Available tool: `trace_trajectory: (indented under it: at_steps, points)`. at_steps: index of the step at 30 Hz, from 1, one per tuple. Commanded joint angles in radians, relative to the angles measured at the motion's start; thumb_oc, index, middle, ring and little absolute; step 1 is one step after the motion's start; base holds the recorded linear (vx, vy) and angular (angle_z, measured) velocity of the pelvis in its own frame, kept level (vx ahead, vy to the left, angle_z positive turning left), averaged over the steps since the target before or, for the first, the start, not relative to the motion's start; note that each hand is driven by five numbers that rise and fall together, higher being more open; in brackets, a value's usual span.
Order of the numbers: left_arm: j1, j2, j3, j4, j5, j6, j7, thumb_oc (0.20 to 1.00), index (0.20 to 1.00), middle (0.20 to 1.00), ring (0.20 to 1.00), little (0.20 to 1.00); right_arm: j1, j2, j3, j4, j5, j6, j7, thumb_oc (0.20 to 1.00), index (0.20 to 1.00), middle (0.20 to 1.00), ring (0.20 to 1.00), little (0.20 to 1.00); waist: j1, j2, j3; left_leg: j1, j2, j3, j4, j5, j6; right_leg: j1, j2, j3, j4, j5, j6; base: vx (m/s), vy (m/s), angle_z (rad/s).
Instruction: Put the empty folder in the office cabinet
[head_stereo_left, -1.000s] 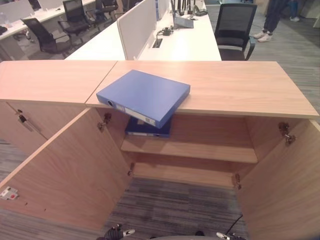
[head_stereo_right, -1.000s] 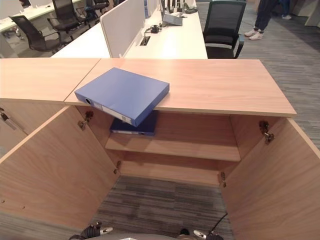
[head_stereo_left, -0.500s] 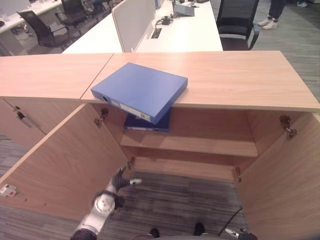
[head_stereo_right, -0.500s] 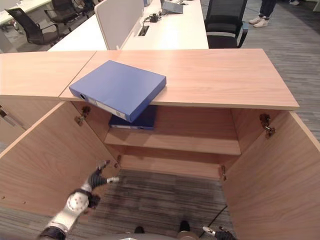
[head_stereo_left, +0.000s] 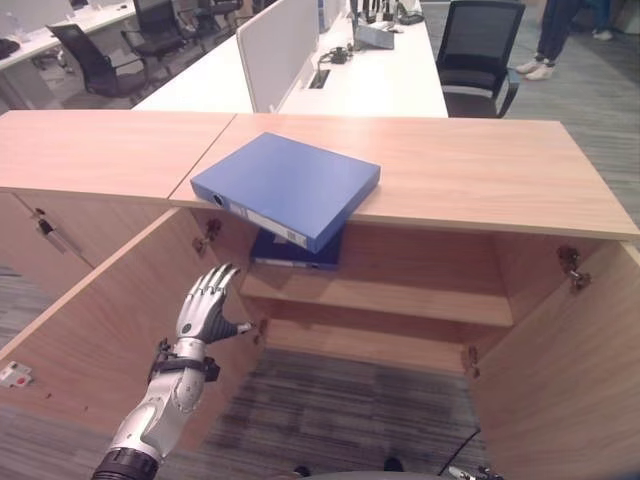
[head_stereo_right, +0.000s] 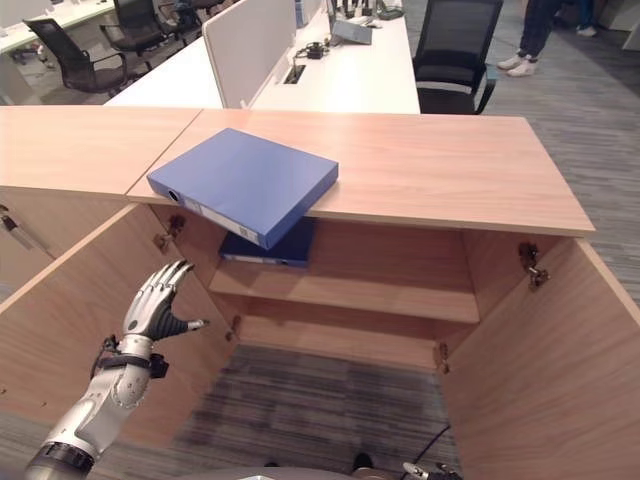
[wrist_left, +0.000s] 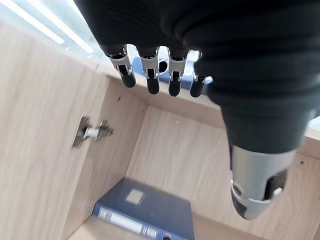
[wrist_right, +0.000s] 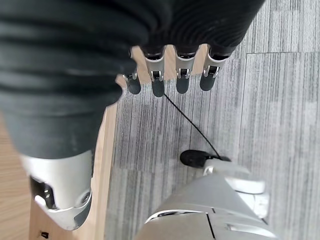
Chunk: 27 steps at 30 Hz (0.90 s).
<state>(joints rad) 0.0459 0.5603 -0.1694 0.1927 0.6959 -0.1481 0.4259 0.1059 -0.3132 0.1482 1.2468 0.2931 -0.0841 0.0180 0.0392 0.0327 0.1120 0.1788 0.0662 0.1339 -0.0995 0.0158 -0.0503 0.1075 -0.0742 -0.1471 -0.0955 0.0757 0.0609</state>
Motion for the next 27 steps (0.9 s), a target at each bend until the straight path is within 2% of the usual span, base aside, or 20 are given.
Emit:
trace_trajectory:
  at_steps: [1,14,23,27]
  points:
    - [-0.063,0.042,0.063,-0.045,0.045,0.002,0.064,1.000,1.000,1.000,1.000,1.000,-0.051,0.011,0.021,0.009,0.012,-0.030,-0.014,1.000,1.000,1.000,1.000,1.000,-0.006,-0.017,0.017,0.010,0.020,-0.076,0.025,-0.057,-0.040,0.083,-0.019,0.001,0.028,-0.139,0.055,0.00,0.000,0.00]
    - [-0.152,0.131,0.076,-0.100,0.168,0.040,0.129,1.000,1.000,1.000,1.000,1.000,-0.038,0.014,0.033,0.013,0.006,-0.031,-0.011,1.000,1.000,1.000,1.000,1.000,-0.024,-0.016,0.004,0.029,0.019,-0.058,0.019,-0.066,-0.041,0.088,-0.017,0.016,0.025,-0.136,0.061,0.00,0.002,-0.03]
    - [-0.233,0.161,0.051,-0.105,0.159,0.038,0.135,1.000,1.000,1.000,1.000,1.000,-0.037,0.017,0.049,0.011,0.007,-0.031,-0.007,1.000,1.000,1.000,1.000,1.000,-0.038,-0.013,-0.003,0.037,0.018,-0.045,0.015,-0.070,-0.041,0.086,-0.017,0.029,0.023,-0.133,0.063,0.00,0.001,-0.01]
    - [-0.308,0.153,-0.007,-0.064,0.106,0.015,0.118,1.000,1.000,1.000,1.000,1.000,-0.036,0.012,0.061,0.010,0.003,-0.028,-0.004,1.000,1.000,1.000,1.000,1.000,-0.056,-0.010,-0.008,0.044,0.017,-0.036,0.012,-0.073,-0.040,0.084,-0.019,0.038,0.024,-0.130,0.066,0.00,0.000,0.00]
